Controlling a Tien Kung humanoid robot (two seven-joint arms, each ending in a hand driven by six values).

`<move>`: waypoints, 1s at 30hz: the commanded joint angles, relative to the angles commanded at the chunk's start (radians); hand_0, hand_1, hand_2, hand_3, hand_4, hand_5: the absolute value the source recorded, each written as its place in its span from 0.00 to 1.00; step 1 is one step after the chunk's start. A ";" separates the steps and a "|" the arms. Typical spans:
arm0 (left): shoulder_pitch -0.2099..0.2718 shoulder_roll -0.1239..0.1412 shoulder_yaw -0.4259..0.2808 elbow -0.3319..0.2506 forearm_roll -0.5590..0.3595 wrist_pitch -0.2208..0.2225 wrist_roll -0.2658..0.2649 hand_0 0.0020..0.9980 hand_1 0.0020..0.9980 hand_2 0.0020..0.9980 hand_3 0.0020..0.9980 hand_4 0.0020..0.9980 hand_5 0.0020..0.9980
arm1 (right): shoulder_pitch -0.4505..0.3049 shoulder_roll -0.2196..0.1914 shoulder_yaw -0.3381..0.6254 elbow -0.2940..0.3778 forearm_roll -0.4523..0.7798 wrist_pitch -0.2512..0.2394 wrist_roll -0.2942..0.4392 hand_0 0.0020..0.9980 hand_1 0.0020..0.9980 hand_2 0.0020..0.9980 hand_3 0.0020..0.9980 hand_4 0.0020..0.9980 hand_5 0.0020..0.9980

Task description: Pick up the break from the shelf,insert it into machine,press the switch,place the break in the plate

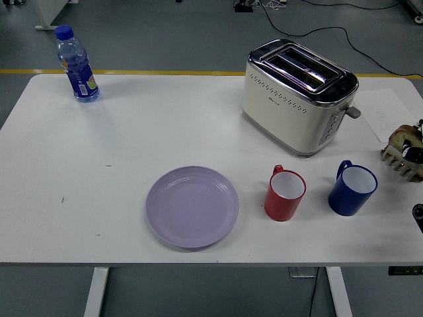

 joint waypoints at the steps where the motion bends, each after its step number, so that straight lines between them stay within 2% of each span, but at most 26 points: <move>1: 0.000 0.000 0.000 0.000 0.000 0.000 0.000 0.67 0.69 0.68 0.55 0.28 0.88 | 0.000 0.000 0.000 0.000 0.000 0.000 0.000 0.32 0.37 0.44 0.52 0.41 0.00; 6: -0.001 0.000 -0.002 0.000 0.000 0.000 0.000 0.67 0.69 0.68 0.55 0.28 0.88 | -0.002 -0.006 0.002 0.005 0.005 -0.017 0.010 0.33 0.35 0.42 0.50 0.40 0.00; 11: 0.000 0.001 -0.006 0.000 0.004 0.000 0.000 0.67 0.69 0.68 0.55 0.28 0.88 | -0.008 -0.026 0.011 0.033 -0.038 -0.064 0.040 0.33 0.35 0.42 0.50 0.40 0.00; 12: 0.000 0.001 -0.007 0.000 0.005 0.000 0.000 0.67 0.69 0.68 0.55 0.28 0.88 | -0.008 -0.028 0.012 0.035 -0.041 -0.067 0.043 0.28 0.32 0.42 0.49 0.38 0.00; 16: 0.002 0.001 -0.013 0.000 0.014 0.000 0.000 0.67 0.69 0.68 0.55 0.28 0.88 | -0.014 -0.046 0.018 0.064 -0.046 -0.082 0.052 0.28 0.32 0.42 0.49 0.38 0.00; 18: 0.004 0.002 -0.017 0.000 0.018 -0.001 0.000 0.67 0.69 0.68 0.55 0.28 0.88 | -0.020 -0.059 0.026 0.090 -0.046 -0.085 0.052 0.24 0.30 0.41 0.48 0.38 0.00; 22: 0.008 0.003 -0.021 0.000 0.025 -0.001 0.001 0.67 0.69 0.68 0.55 0.28 0.88 | -0.034 -0.100 0.048 0.174 -0.027 -0.093 0.051 0.24 0.30 0.41 0.48 0.38 0.00; 25: 0.009 0.003 -0.022 0.000 0.027 -0.001 0.001 0.67 0.69 0.68 0.55 0.28 0.88 | -0.036 -0.112 0.055 0.202 -0.019 -0.098 0.051 0.21 0.28 0.39 0.47 0.37 0.00; 29: 0.012 0.006 -0.025 0.000 0.035 -0.002 0.002 0.67 0.69 0.68 0.55 0.28 0.88 | -0.038 -0.158 0.087 0.306 0.039 -0.145 0.057 0.21 0.28 0.39 0.47 0.37 0.00; 30: 0.013 0.006 -0.026 0.000 0.037 -0.002 0.002 0.67 0.69 0.68 0.55 0.28 0.88 | -0.037 -0.162 0.090 0.319 0.049 -0.153 0.059 0.19 0.26 0.37 0.46 0.40 0.00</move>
